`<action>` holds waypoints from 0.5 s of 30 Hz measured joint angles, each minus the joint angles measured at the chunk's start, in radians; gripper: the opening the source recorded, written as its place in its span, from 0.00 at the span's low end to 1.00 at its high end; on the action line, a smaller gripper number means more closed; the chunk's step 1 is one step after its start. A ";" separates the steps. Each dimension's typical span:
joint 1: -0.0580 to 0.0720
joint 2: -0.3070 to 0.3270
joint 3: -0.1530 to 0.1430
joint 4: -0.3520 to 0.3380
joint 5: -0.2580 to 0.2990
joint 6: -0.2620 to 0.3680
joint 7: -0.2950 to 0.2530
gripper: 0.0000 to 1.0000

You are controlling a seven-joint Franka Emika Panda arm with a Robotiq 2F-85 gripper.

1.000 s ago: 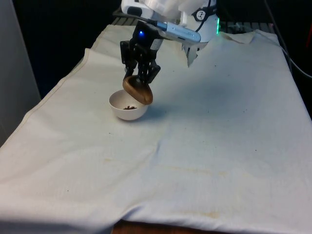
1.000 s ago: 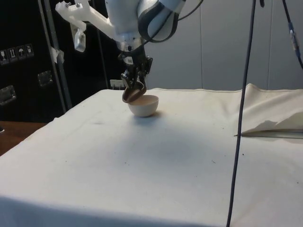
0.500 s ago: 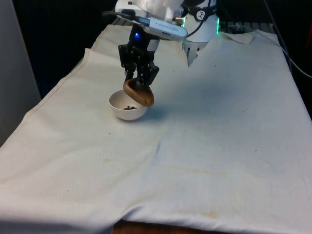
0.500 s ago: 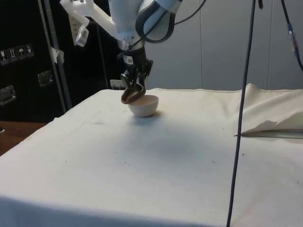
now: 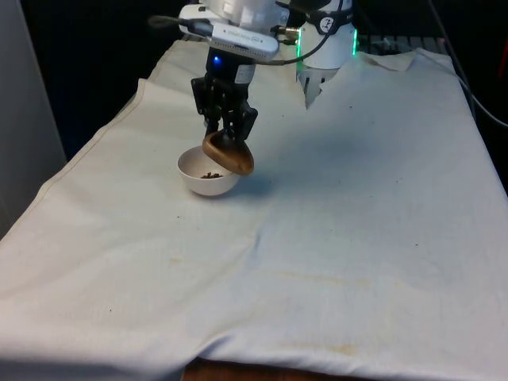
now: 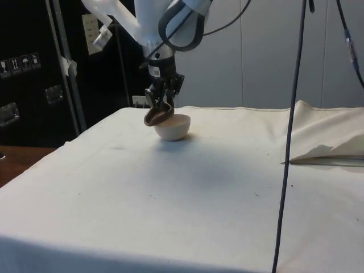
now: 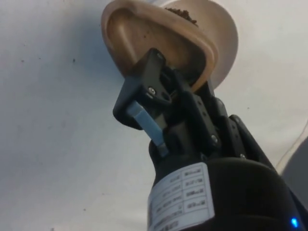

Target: Pour the coffee beans from the cup into the bowl.

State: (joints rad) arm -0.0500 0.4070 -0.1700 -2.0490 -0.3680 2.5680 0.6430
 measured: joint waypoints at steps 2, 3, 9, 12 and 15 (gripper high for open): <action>0.000 0.001 0.000 0.000 0.021 0.003 -0.015 0.01; 0.000 0.002 0.000 0.000 0.032 0.004 -0.022 0.01; 0.004 0.002 0.007 0.000 0.088 0.005 -0.051 0.01; 0.009 0.001 0.018 0.000 0.109 0.005 -0.052 0.01; 0.012 0.001 0.022 0.000 0.118 0.005 -0.052 0.01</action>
State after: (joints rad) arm -0.0380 0.4080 -0.1480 -2.0490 -0.2500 2.5730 0.5910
